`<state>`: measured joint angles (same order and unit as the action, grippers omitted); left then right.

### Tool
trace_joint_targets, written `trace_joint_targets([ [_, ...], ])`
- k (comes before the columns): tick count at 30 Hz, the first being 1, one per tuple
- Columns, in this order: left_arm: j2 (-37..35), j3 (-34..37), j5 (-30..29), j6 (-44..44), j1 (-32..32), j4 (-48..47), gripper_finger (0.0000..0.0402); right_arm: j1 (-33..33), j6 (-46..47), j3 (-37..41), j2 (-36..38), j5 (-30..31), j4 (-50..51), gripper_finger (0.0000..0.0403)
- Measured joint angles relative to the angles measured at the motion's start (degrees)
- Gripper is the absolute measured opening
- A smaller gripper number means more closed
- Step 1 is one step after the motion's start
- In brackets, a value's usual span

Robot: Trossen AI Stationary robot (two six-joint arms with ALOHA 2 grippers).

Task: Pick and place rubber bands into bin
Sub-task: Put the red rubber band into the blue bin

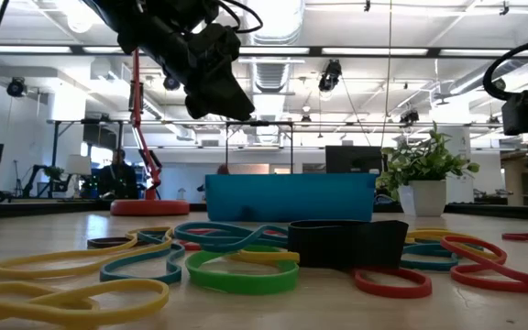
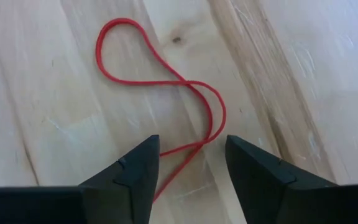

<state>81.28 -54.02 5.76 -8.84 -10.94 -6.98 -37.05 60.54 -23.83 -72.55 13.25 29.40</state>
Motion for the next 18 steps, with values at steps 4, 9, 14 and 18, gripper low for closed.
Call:
trace_joint_targets([
  [4,0.0,0.0,0.0,0.0,0.1,0.0,0.0121,0.6,-0.4,-0.2,-0.1,-0.2,0.0,0.0164],
  [9,0.6,0.0,0.0,0.0,0.1,0.0,0.0121,0.8,-2.1,-0.6,-0.3,0.2,-1.2,0.0146],
  [14,0.9,0.0,0.0,0.0,0.1,0.0,0.0121,1.7,-2.1,-1.0,-1.3,-0.7,-1.4,0.0128],
  [18,0.9,0.0,0.0,0.0,0.1,0.0,0.0121,2.8,-1.5,-1.1,-2.2,-1.3,-1.8,0.0112],
])
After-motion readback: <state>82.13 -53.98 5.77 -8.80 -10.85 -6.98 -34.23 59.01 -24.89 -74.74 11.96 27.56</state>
